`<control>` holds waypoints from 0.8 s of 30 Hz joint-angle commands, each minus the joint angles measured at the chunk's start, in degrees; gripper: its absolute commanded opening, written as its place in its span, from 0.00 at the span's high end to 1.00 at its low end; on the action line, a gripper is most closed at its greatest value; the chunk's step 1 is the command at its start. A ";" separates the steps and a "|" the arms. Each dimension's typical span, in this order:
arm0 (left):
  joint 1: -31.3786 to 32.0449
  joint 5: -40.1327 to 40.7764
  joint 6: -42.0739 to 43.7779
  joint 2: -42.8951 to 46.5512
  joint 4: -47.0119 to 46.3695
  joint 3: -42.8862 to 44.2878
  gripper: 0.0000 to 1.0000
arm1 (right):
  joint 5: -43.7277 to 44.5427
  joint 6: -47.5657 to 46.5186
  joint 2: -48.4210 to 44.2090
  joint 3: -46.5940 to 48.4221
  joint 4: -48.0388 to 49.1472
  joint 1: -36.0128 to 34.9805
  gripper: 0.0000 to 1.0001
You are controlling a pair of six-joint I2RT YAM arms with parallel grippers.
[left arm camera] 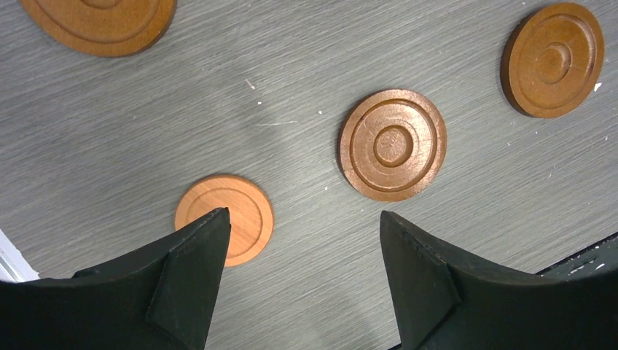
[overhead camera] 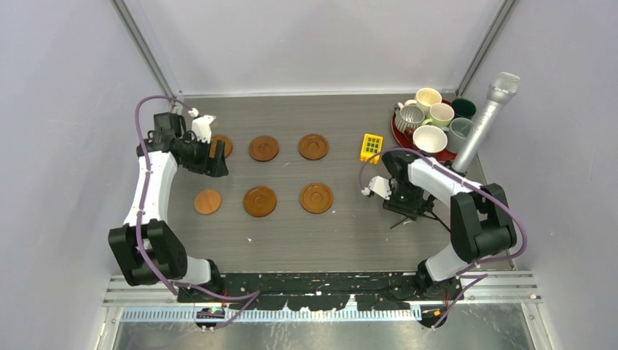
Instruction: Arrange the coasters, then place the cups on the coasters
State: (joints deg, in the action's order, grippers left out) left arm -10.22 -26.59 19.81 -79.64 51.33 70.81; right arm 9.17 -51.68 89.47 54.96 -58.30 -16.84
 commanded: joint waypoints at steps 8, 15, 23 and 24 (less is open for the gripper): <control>2.71 0.40 -1.37 -0.72 -1.24 3.54 0.23 | 1.86 -8.09 -6.40 -5.47 -2.48 8.15 0.55; 3.95 0.81 -1.94 -1.05 -1.64 3.66 0.24 | 2.53 -13.12 -8.74 -7.11 -3.26 14.07 0.55; 5.28 1.37 -2.45 -1.70 -2.30 3.95 0.24 | 2.96 -18.16 -8.67 -6.87 -3.66 20.97 0.55; 5.36 1.43 -2.39 -1.73 -2.29 3.98 0.24 | 3.03 -18.82 -8.55 -6.84 -3.64 21.84 0.55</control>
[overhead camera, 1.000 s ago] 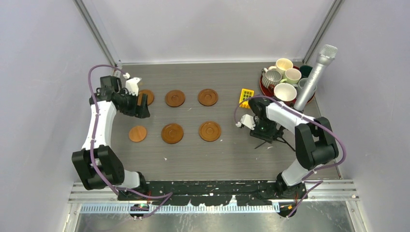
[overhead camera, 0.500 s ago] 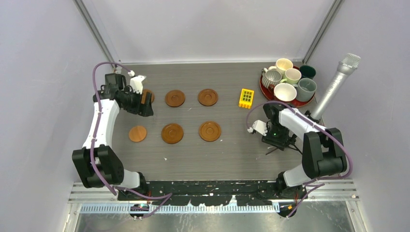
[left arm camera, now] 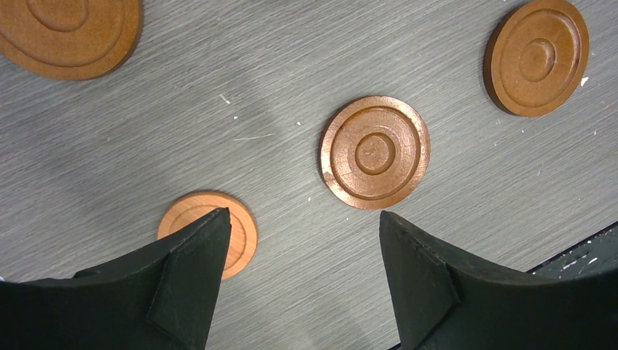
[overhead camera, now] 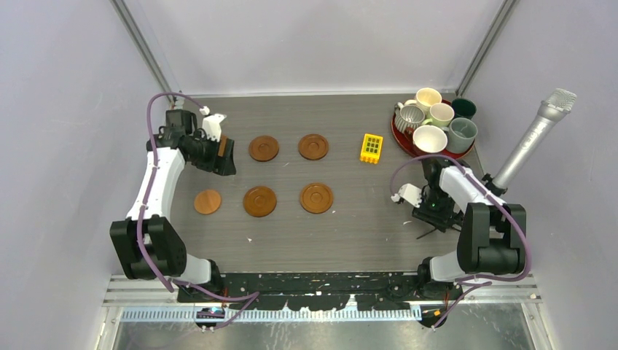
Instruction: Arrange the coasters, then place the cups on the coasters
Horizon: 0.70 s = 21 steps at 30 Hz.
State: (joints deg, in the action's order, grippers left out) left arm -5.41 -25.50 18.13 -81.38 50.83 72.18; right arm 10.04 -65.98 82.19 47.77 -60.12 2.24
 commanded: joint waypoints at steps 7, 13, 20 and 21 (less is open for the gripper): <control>1.12 0.39 -1.20 -0.90 -2.39 2.91 0.24 | 2.09 -6.41 0.11 1.13 -1.82 6.75 0.55; 1.61 0.45 -1.17 -1.49 -2.56 3.38 0.23 | -0.94 -3.31 -0.18 4.80 -4.53 6.63 0.38; 2.06 0.04 -1.84 -2.00 -3.07 3.42 0.23 | -9.16 10.31 -0.22 15.84 -11.80 0.82 0.20; 2.11 -0.02 -1.86 -2.01 -3.06 3.54 0.23 | -10.14 12.48 -0.39 16.81 -12.07 -0.99 0.20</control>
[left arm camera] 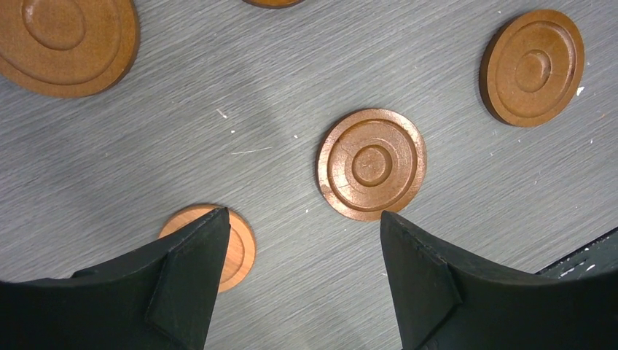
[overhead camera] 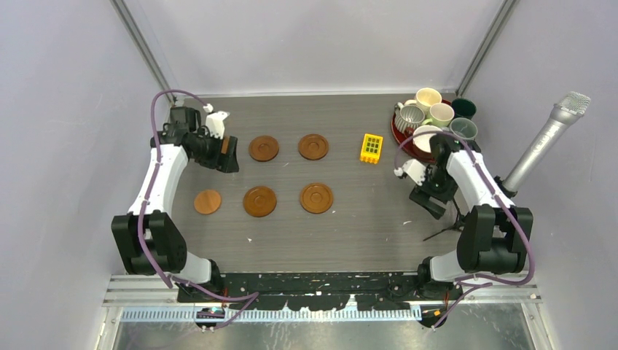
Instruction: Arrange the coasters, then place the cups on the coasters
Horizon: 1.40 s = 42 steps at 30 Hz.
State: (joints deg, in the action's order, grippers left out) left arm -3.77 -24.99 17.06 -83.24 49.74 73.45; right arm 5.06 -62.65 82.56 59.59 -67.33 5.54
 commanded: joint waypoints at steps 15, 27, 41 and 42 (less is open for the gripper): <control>0.51 -0.45 -1.88 0.63 -1.69 2.84 0.23 | -7.86 53.75 19.04 24.43 14.82 -16.32 0.22; 0.52 1.48 -0.07 4.39 0.22 1.47 0.23 | -5.87 55.16 32.96 30.68 22.61 -19.49 0.35; 0.52 3.88 1.79 3.90 3.32 1.89 0.22 | -6.49 54.73 50.60 51.57 26.03 -19.85 0.50; 0.52 4.04 1.85 3.82 3.53 1.89 0.22 | -6.36 54.54 51.92 53.76 26.24 -19.83 0.50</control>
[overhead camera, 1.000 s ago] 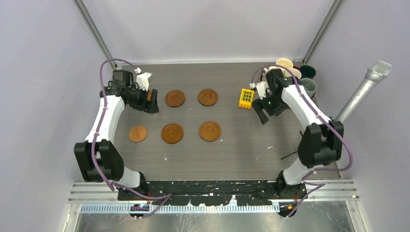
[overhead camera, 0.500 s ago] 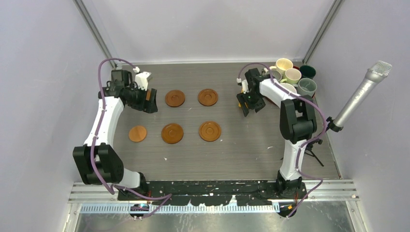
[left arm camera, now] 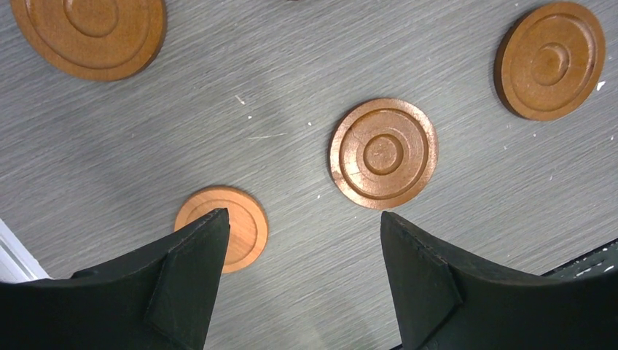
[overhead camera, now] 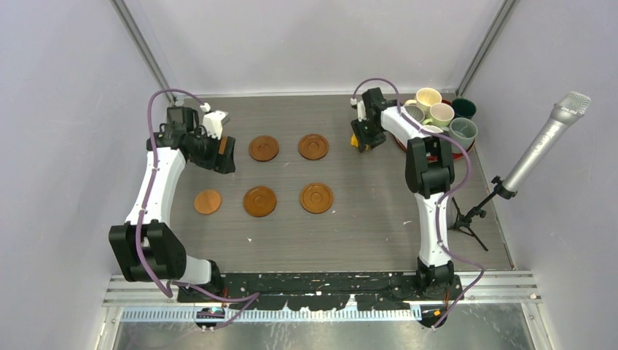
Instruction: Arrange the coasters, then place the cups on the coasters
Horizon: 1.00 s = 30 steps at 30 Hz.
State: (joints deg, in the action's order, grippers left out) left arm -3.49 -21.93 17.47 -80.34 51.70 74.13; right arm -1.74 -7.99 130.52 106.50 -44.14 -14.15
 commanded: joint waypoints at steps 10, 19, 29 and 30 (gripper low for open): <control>0.23 2.62 1.23 0.85 3.15 1.08 0.22 | -0.64 -2.77 18.59 33.40 1.42 -0.60 0.48; 0.23 -0.28 -2.62 1.31 -0.72 0.06 0.22 | 0.14 -8.85 2.76 19.05 -0.92 0.17 0.43; 0.23 0.57 -3.85 4.74 -3.01 -2.16 0.16 | 4.25 -11.78 -9.40 4.75 -4.93 5.31 0.39; 0.23 0.69 -3.36 5.22 -3.09 -2.37 0.16 | 4.45 -11.84 -9.67 4.08 -5.00 5.84 0.40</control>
State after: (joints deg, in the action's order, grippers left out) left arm -3.49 -20.99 13.87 -78.94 51.05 72.29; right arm -0.05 -18.15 124.55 113.03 -48.25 -10.87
